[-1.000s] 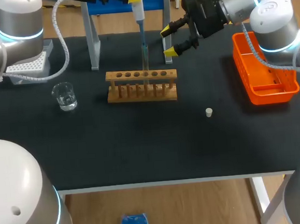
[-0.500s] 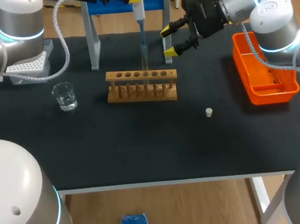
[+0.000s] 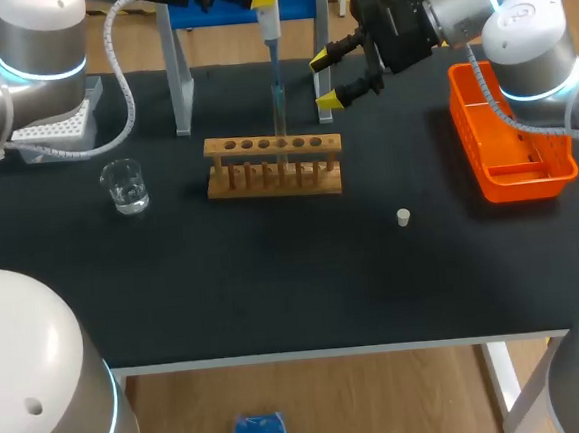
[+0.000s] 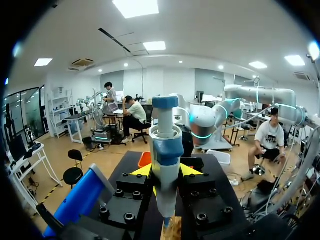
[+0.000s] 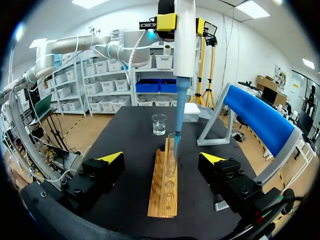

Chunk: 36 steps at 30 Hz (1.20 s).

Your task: Invert the test tube, pick up the pipette, mount the tip to pipette, aspirate from beaker and dispense into the tube, eject the tip, return the pipette, and cap with the stopper.

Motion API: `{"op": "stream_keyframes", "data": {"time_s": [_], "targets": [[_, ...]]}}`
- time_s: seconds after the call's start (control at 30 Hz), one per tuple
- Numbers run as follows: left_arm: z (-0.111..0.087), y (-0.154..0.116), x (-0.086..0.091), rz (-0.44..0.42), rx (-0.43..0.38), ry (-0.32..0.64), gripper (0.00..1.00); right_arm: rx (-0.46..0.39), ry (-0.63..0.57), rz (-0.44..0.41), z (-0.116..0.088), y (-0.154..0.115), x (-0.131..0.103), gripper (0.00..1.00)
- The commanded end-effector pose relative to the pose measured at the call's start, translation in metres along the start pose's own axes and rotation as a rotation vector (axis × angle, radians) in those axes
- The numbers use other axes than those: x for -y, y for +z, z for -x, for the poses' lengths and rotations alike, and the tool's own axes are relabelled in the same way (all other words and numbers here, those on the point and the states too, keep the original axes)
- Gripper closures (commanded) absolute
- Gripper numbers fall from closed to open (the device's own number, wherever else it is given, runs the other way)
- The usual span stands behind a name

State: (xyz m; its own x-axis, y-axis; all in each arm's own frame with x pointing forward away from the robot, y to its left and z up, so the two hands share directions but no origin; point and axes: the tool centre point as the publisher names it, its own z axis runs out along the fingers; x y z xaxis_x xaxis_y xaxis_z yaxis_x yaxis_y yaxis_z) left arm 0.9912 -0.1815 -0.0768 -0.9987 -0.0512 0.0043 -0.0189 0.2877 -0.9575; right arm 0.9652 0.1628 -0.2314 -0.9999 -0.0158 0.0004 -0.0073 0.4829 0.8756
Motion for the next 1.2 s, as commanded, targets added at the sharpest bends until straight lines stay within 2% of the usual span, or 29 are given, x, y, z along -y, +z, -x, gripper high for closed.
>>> {"op": "stream_keyframes", "data": {"time_s": [0.03, 1.2], "targets": [[-0.0022, -0.0006, 0.0011, 0.003, 0.004, 0.003, 1.00, -0.002, 0.000, 0.000, 0.0003, -0.0005, 0.0003, 0.00], [-0.0061, 0.0046, 0.0003, 0.009, 0.002, 0.006, 1.00, -0.002, 0.000, 0.000, 0.0003, -0.0005, 0.0003, 0.00]]}}
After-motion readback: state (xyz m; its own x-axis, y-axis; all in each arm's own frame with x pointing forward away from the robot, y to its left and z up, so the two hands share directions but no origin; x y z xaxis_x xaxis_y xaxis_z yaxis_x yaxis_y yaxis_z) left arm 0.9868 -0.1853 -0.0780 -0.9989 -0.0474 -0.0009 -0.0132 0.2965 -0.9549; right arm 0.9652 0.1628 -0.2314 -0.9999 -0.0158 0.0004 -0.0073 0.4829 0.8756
